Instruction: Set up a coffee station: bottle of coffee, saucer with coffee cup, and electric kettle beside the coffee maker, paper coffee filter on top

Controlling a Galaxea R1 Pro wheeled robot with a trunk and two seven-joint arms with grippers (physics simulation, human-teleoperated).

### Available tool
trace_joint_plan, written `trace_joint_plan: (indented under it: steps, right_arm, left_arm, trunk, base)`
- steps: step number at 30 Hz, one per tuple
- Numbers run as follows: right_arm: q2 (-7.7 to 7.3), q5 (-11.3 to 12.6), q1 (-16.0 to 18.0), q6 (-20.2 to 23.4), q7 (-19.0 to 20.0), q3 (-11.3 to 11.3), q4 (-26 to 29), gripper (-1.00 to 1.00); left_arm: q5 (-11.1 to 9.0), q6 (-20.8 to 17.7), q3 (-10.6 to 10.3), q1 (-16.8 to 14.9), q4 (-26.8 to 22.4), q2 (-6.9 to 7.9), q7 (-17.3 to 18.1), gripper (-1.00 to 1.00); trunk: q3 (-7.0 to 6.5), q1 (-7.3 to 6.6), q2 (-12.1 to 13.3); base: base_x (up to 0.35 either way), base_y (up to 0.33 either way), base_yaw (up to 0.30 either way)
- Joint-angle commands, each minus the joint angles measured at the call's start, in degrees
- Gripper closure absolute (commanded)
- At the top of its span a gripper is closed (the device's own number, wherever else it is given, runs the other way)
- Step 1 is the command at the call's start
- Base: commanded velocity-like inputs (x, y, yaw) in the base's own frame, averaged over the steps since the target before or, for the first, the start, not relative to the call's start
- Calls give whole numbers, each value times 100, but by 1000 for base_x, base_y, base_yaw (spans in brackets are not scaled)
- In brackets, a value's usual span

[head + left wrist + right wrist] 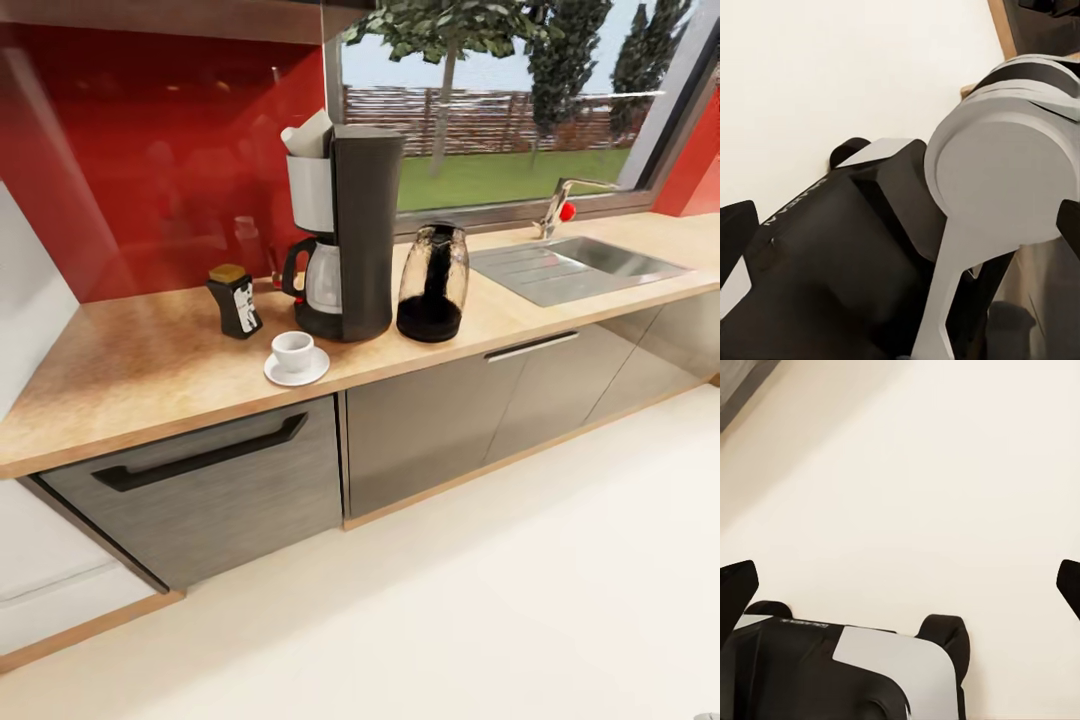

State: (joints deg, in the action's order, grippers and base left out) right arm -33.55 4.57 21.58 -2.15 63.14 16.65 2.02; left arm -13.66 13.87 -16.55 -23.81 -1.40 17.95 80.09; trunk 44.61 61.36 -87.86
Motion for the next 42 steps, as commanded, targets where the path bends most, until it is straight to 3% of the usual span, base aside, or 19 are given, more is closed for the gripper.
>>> trace_joint_plan:
  steps: [1, 42]
  right_arm:
    - [-2, 48, 4, -22, 14, -39, -8, -100]
    - [7, 52, 3, -31, 5, -40, -8, -100]
  left_arm:
    - [-49, 37, -50, -4, -1, 1, 8, -100]
    - [-49, 37, -50, -3, -1, 2, -3, -100]
  trunk:
    - [-5, 0, -2]
    - [-366, 0, -2]
  base:
    - [0, 0, 0]
    - [0, 0, 0]
